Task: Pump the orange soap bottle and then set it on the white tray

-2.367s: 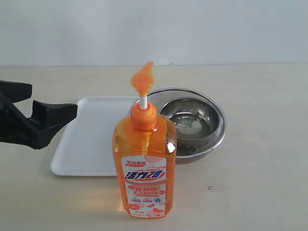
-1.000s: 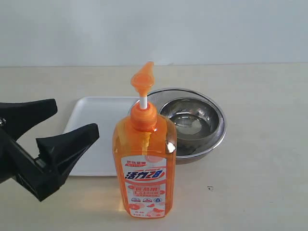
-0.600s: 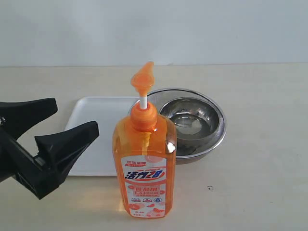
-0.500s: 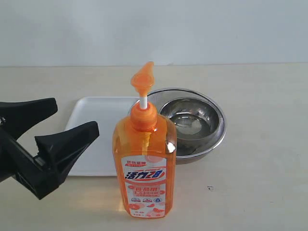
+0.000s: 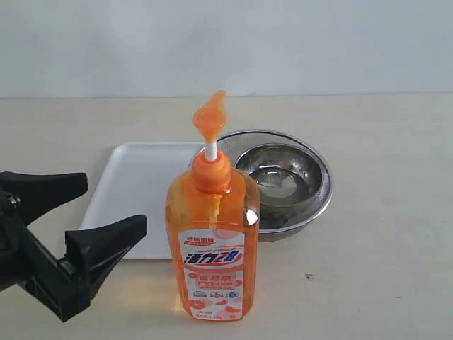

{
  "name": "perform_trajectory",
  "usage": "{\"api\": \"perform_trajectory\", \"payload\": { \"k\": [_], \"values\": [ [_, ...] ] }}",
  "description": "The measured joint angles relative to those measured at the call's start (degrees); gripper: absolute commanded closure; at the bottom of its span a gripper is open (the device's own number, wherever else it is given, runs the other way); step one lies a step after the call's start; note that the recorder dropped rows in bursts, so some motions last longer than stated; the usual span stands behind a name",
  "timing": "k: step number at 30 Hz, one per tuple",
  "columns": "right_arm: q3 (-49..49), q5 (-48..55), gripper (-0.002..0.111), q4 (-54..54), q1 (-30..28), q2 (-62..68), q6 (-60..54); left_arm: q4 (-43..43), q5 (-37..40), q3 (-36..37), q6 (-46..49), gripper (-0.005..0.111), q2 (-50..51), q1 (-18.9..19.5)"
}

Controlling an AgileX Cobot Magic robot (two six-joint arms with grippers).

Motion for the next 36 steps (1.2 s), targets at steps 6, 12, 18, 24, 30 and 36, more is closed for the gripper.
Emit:
{"api": "perform_trajectory", "payload": {
  "k": [6, 12, 18, 24, 30, 36],
  "values": [
    [0.0, 0.0, 0.108, 0.0, 0.0, 0.0, 0.0, 0.3, 2.2, 0.0, -3.4, 0.021, 0.0, 0.0],
    [0.0, 0.0, 0.108, 0.0, 0.0, 0.0, 0.0, 15.7, 3.1, 0.6, -10.1, 0.021, 0.0, 0.0],
    [0.0, 0.0, 0.108, 0.0, 0.0, 0.0, 0.0, 28.2, -6.8, 3.5, -14.7, 0.021, 0.0, 0.0],
    [0.0, 0.0, 0.108, 0.0, 0.0, 0.0, 0.0, 23.1, -8.7, 3.8, -8.1, 0.021, 0.2, 0.0],
    [0.0, 0.0, 0.108, 0.0, 0.0, 0.0, 0.0, 15.8, -10.6, 3.8, -0.2, 0.021, 2.8, 0.0],
    [0.0, 0.0, 0.108, 0.0, 0.0, 0.0, 0.0, 17.3, -10.7, 3.8, -2.4, 0.021, 4.1, 0.0]
  ]
}}
